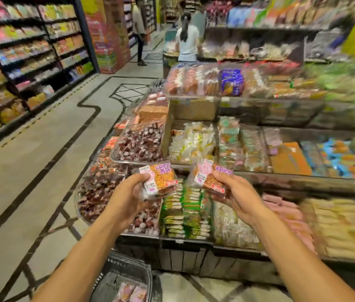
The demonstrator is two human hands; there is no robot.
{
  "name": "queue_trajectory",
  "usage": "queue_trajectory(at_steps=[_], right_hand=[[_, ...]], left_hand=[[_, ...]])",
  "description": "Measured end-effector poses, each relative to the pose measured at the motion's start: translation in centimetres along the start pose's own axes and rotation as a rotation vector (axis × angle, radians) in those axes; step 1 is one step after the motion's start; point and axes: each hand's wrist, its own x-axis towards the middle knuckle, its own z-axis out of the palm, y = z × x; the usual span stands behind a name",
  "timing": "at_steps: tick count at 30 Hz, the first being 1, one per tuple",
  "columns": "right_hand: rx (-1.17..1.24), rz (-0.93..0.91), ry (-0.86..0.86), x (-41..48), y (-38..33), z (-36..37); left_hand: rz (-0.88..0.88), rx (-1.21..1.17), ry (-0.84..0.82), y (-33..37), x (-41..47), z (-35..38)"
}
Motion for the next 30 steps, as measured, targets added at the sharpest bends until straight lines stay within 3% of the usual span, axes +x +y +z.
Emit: queue_trajectory(at_steps=[15,30], right_hand=[[0.025,-0.029,0.199,-6.1,-2.1,-24.7],[0.235,-0.084,0.396,0.9,-4.2,-32.3]], left_hand=[[-0.157,0.011,-0.235,-8.8,3.4,23.9],[-0.236,0.105,-0.283,-10.3,16.8,32.4]])
